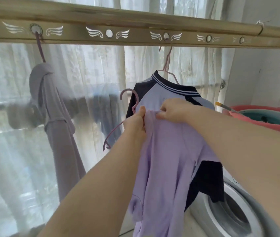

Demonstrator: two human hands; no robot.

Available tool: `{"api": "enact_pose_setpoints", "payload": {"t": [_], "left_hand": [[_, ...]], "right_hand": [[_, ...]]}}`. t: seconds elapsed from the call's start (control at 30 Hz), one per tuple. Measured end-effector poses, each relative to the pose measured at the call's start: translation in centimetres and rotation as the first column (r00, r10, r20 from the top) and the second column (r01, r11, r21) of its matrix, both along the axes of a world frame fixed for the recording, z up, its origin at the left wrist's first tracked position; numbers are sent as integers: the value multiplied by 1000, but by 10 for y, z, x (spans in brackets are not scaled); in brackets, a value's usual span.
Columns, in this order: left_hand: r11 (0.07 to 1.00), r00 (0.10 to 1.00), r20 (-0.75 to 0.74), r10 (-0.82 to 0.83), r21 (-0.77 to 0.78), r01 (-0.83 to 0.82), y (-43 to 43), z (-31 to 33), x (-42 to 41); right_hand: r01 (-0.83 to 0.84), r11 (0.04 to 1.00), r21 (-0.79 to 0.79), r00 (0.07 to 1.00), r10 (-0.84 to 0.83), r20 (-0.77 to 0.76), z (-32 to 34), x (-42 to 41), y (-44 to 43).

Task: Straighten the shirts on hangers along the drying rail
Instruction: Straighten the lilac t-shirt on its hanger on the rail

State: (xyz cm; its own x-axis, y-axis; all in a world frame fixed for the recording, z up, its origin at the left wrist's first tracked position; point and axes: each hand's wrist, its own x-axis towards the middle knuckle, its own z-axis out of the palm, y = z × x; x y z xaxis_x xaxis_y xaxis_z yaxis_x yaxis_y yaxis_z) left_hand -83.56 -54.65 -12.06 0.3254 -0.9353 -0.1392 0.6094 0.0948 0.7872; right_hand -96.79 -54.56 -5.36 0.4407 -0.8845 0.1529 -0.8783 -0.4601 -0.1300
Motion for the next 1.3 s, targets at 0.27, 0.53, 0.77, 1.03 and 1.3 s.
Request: {"api": "enact_pose_setpoints", "payload": {"t": [0.27,0.53,0.77,1.03,1.3], "left_hand": [[824,126,835,-536,484,294,32,-19,39],[987,-273,959,73,-110,-121,40,3,82],[959,-165,955,246,-264,-101,24,9,82],[944,-142,933,331,-326,58,22,16,44],[949,-296,901,316,-306,79,29,5,69]], "right_hand": [[142,979,-147,922,-77,380,12,-28,-15],[178,978,-107,930,-132,342,-5,-54,-24],[41,996,-74,926,-10,377,3,-54,-15],[84,993,-79,946,-54,319,5,-39,-10],[138,990,-26,773,-91,628,2,-73,-20]]}}
